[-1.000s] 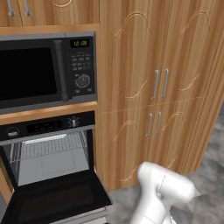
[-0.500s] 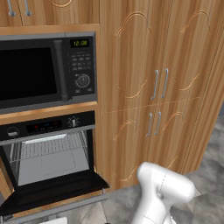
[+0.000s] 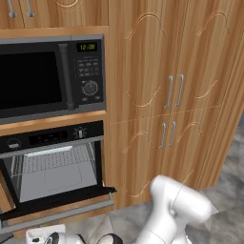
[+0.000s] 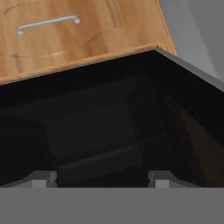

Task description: Take the baked cake out of the oven and place it on the plate for cooling. Then close the oven door.

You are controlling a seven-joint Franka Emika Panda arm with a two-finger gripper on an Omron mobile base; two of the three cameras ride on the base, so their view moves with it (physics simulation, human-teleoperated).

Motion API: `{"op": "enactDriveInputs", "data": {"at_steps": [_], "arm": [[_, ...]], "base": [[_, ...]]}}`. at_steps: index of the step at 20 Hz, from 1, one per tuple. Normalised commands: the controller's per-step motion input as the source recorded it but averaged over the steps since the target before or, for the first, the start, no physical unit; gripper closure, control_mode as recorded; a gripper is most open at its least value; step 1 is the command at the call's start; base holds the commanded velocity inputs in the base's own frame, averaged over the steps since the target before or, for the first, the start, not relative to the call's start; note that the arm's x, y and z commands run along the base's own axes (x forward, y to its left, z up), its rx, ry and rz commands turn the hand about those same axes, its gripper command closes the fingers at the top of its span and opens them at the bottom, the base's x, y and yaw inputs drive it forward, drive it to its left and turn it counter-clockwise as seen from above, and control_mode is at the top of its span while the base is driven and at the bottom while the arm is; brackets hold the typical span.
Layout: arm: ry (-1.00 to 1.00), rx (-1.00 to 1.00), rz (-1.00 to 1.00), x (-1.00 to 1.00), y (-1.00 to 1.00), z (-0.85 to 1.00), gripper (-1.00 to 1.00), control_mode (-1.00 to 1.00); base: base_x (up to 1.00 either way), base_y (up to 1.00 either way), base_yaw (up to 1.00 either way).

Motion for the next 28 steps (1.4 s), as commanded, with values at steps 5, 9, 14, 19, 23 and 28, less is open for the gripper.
{"op": "enactDriveInputs", "data": {"at_steps": [5,9,14,19,23,28], "arm": [[0.0,0.05,-0.03,0.94,0.22,-0.12,-1.0,-1.0],[0.0,0.06,-0.03,0.94,0.21,-0.15,-1.0,-1.0],[0.0,0.04,-0.02,0.94,0.22,-0.19,-1.0,-1.0],[0.0,0.03,-0.01,0.94,0.13,-0.18,-1.0,-1.0],[0.0,0.06,0.0,0.94,0.05,-0.18,-1.0,-1.0],[-0.01,0.02,0.0,0.94,0.04,-0.23,-1.0,-1.0]], "base": [[0.0,0.0,0.0],[0.0,0.0,0.0],[0.0,0.0,0.0],[0.0,0.0,0.0],[0.0,0.0,0.0],[0.0,0.0,0.0]]}}
